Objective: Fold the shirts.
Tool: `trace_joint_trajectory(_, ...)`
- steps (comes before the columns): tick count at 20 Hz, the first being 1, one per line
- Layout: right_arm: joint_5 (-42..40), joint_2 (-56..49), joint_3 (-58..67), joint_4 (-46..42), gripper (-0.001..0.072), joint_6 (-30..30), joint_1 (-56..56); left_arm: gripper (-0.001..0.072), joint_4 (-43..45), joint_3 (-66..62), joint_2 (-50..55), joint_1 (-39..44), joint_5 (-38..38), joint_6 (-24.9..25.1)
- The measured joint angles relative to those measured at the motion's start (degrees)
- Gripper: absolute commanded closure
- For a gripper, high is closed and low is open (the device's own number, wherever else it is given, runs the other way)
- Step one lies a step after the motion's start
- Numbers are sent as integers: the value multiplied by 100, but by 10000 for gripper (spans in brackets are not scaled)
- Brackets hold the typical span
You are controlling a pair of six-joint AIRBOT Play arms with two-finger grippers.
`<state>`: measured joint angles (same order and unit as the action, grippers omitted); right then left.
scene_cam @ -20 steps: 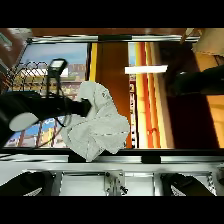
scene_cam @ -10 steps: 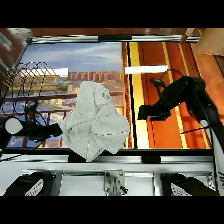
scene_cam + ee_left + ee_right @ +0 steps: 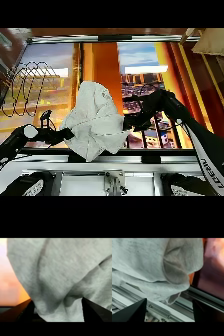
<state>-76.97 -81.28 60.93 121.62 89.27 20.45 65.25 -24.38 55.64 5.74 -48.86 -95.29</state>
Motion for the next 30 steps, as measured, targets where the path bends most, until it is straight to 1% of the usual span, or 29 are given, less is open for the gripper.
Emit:
trace_joint_trajectory(1, 63, -76, -7, 37, 29, 9, 55, 217, -109, 20, 74, 15, 251, 74)
trace_joint_trajectory(2, 144, -157, -9, 68, 30, 7, 101, 548, -109, 39, 131, 24, 378, 116)
trace_joint_trajectory(3, 236, -234, -13, 94, 39, 4, 138, 670, -55, 57, 190, 22, 455, 138)
trace_joint_trajectory(4, 323, -304, -15, 131, 91, -4, 173, 674, -85, 46, 214, 28, 479, 168)
trace_joint_trajectory(5, 411, -358, -15, 162, 505, -4, 208, 674, -136, -2, 234, 33, 461, 190)
trace_joint_trajectory(6, 511, -393, -11, 192, 629, 4, 229, 675, -142, -66, 234, 37, 450, 258)
trace_joint_trajectory(8, 680, -402, 57, 330, 644, 111, 251, 675, -164, -369, 109, 37, 409, 479)
trace_joint_trajectory(11, 748, -160, 490, 560, 645, 540, 275, 675, -197, -1139, -341, 37, 404, 833)
trace_joint_trajectory(13, 691, 201, 1029, 481, 645, 763, 278, 675, -107, -1998, -772, 37, 402, 964)
trace_joint_trajectory(15, 688, 730, 1816, 356, 645, 903, 278, 675, -125, -3178, -1213, 37, 444, 1150)
trace_joint_trajectory(17, 1003, 1373, 2782, 229, 645, 990, 278, 674, -166, -4533, -1574, 37, 514, 1303)
trace_joint_trajectory(20, 1895, 2302, 4000, -13, 645, 988, 278, 674, -188, -6323, -1902, 37, 579, 1392)
trace_joint_trajectory(21, 2186, 2559, 4256, -37, 645, 942, 278, 674, -190, -6712, -1976, 37, 564, 1394)
trace_joint_trajectory(23, 2444, 3010, 4597, -39, 645, 769, 278, 675, -212, -7217, -2037, 39, 387, 1338)
trace_joint_trajectory(25, 2199, 3298, 4771, -46, 644, 518, 280, 674, -208, -7399, -2020, 39, -92, 1182)
trace_joint_trajectory(28, 1283, 3407, 4889, -317, 644, 131, 280, 674, -184, -7149, -1912, 39, -946, 1040)
trace_joint_trajectory(30, 632, 3296, 4924, -671, 644, -63, 280, 674, -195, -6655, -1856, 39, -1342, 920)
